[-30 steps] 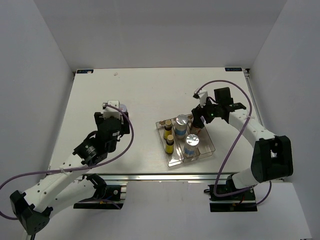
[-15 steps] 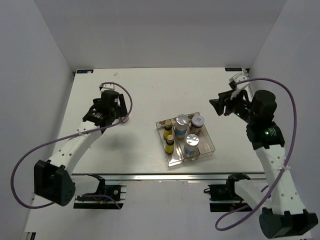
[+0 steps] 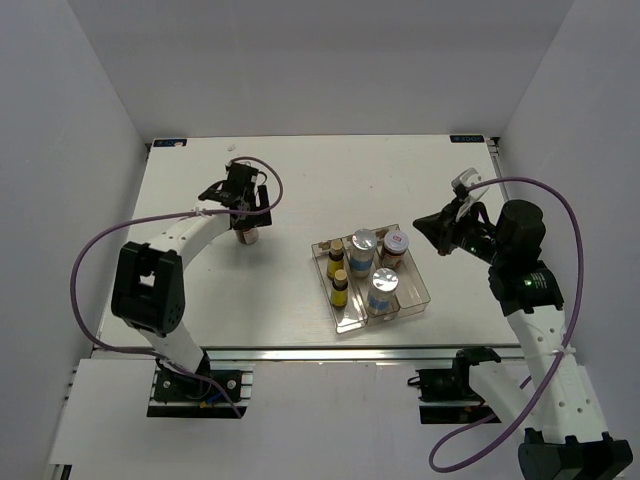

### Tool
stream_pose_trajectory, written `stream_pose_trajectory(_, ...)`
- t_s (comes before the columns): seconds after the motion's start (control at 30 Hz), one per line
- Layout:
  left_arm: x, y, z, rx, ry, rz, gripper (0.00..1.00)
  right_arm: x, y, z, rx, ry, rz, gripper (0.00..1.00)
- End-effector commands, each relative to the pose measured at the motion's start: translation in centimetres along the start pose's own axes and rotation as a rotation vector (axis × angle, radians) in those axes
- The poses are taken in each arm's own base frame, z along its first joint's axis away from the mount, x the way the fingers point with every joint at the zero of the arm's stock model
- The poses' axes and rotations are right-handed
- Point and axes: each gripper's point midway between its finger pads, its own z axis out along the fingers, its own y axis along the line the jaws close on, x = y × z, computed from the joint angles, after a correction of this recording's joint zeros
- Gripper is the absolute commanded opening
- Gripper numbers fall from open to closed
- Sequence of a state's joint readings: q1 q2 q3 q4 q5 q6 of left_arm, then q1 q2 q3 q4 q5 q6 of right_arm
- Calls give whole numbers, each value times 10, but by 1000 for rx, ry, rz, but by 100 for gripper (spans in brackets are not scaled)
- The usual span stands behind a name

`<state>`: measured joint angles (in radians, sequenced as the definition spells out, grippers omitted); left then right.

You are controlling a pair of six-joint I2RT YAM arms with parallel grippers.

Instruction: Organize the condiment bottles

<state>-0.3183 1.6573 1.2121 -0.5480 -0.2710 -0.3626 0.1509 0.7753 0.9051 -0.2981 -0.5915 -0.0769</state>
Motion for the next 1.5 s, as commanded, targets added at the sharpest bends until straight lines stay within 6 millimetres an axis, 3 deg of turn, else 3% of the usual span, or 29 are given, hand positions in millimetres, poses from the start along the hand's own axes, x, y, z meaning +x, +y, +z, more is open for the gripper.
stream_pose_trajectory(0.0,-18,9,3,-43,-16,-19,97,-7,7,-2,-30,-30,-9,0)
stream_pose_trajectory(0.17,-21,12,20,-66,-9,-30,98,-1,9,-1,-48,-21,-11,0)
stream_pose_trajectory(0.27,-24,8,24,-54,-17,-38,92,0,7,-1,-40,-20,-19,0)
stream_pose_trajectory(0.33,-28,4,24,-36,-26,-45,82,1,7,0,-40,-18,-20,0)
stream_pose_trajectory(0.37,-28,3,23,-30,-27,-46,70,0,8,-1,-40,-20,-24,0)
stream_pose_trajectory(0.47,-30,0,20,-10,-29,-48,52,0,6,-1,-34,-19,-28,0)
stream_pose_trajectory(0.5,-31,0,19,-8,-30,-48,42,1,6,-1,-34,-16,-27,0)
stream_pose_trajectory(0.63,-31,-3,7,26,-38,-45,23,1,4,-1,-23,-18,-30,0)
stream_pose_trajectory(0.73,-39,-10,-19,101,-72,-35,8,-1,2,-2,-6,-20,-31,0)
stream_pose_trajectory(0.8,-49,-19,-47,163,-124,-13,0,-1,0,-2,8,-21,-27,0)
stream_pose_trajectory(0.97,-71,-42,-124,275,-252,61,0,-4,-6,-1,38,-14,3,8)
stream_pose_trajectory(1.03,-69,-55,-149,324,-261,99,0,-4,-9,-1,59,-13,11,8)
stream_pose_trajectory(1.13,-71,-83,-185,408,-284,159,0,-10,-19,-4,123,-26,13,8)
stream_pose_trajectory(1.3,-60,-156,-245,606,-305,264,0,-29,-37,-18,281,-93,47,1)
stream_pose_trajectory(1.33,-57,-167,-246,608,-301,280,0,-34,-48,-24,354,-112,52,0)
stream_pose_trajectory(1.37,-44,-188,-260,649,-301,321,0,-37,-53,-27,388,-129,67,0)
stream_pose_trajectory(1.43,-43,-211,-273,661,-323,352,0,-43,-65,-35,474,-159,76,0)
stream_pose_trajectory(1.47,-29,-229,-286,697,-322,393,0,-44,-68,-38,500,-170,82,1)
